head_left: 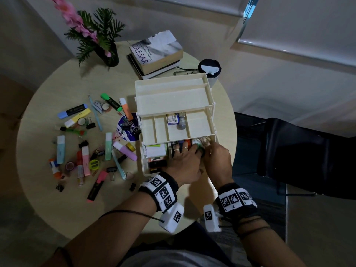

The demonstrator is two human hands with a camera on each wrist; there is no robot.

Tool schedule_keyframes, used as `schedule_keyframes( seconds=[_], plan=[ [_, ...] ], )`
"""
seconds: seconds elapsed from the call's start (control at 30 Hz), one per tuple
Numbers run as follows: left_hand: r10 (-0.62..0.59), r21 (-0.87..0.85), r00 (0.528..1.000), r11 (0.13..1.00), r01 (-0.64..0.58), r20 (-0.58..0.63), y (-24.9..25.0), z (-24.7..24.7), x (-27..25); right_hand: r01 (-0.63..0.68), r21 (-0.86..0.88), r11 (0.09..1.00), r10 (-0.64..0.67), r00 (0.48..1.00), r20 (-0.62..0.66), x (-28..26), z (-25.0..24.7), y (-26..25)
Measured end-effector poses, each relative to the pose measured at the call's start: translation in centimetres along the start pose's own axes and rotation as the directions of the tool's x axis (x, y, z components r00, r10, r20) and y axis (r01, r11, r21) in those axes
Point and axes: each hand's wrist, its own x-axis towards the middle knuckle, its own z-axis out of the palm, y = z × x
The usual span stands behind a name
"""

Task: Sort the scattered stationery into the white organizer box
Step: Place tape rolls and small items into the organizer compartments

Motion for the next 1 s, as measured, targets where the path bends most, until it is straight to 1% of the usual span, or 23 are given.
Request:
schedule_keyframes(
  seconds=[0.1,0.17,0.23,0.3,0.4,0.47,0.5,0.53,0.6,0.67,0.73,0.77,0.83,0.93,1.0],
  plan=[
    [-0.02,-0.016,1.0,1.0,0.021,0.013,-0.1,0.6,0.3,0.04,-0.128,0.991,-0.037,0.999,0.029,-0.8,0.2,-0.4],
    [-0.022,-0.025,1.0,0.999,0.023,0.022,-0.1,0.7,0.4,0.121,-0.193,0.974,-0.104,0.99,0.1,-1.1,0.4,-0.4],
    [-0.016,-0.034,1.0,0.999,0.017,0.021,-0.2,0.9,0.5,0.182,-0.214,0.96,-0.145,0.974,0.176,-0.9,0.7,-0.3],
    [-0.006,-0.029,1.0,1.0,0.006,0.007,-0.2,0.7,0.5,0.203,-0.203,0.958,-0.163,0.967,0.197,-0.5,0.9,0.1],
    [0.029,-0.01,0.999,1.0,-0.029,-0.015,-0.3,-0.4,-0.3,0.205,-0.146,0.968,-0.177,0.967,0.184,-0.5,1.0,0.0],
    [0.061,-0.056,0.997,0.996,-0.063,-0.035,-0.7,-1.3,-1.3,0.225,-0.121,0.967,-0.211,0.97,0.12,-0.9,0.5,-0.4],
    [0.073,-0.092,0.996,0.993,-0.077,-0.051,-1.2,-1.5,-1.9,0.264,-0.098,0.96,-0.255,0.962,0.094,-1.1,0.4,-0.7],
    [0.088,-0.13,0.993,0.987,-0.098,-0.083,-1.8,-1.6,-2.7,0.311,-0.057,0.949,-0.306,0.949,0.079,-1.4,0.3,-1.1],
    [0.117,-0.186,0.975,0.97,-0.153,-0.191,-3.5,-1.6,-4.9,0.377,0.042,0.925,-0.379,0.922,0.076,-2.0,0.3,-2.2],
    [0.108,-0.215,0.941,0.959,-0.183,-0.322,-5.7,-1.0,-7.7,0.418,0.091,0.904,-0.426,0.899,0.106,-2.7,0.4,-3.8],
    [0.078,-0.253,0.901,0.946,-0.202,-0.427,-8.5,-0.3,-10.9,0.487,0.125,0.865,-0.5,0.856,0.132,-3.5,0.4,-6.0],
    [0.049,-0.274,0.892,0.943,-0.19,-0.449,-10.2,0.0,-12.6,0.525,0.146,0.838,-0.544,0.824,0.156,-3.9,0.5,-7.4],
    [-0.03,-0.296,0.893,0.948,-0.116,-0.448,-13.9,0.9,-15.7,0.586,0.156,0.795,-0.606,0.764,0.219,-4.2,1.0,-10.4],
    [-0.16,-0.331,0.903,0.944,0.021,-0.399,-19.0,2.3,-19.6,0.619,0.153,0.771,-0.633,0.714,0.301,-3.8,2.7,-15.3],
    [-0.224,-0.377,0.894,0.924,0.069,-0.387,-21.4,3.1,-21.7,0.66,0.154,0.736,-0.669,0.672,0.316,-3.6,4.0,-18.5]
  ],
)
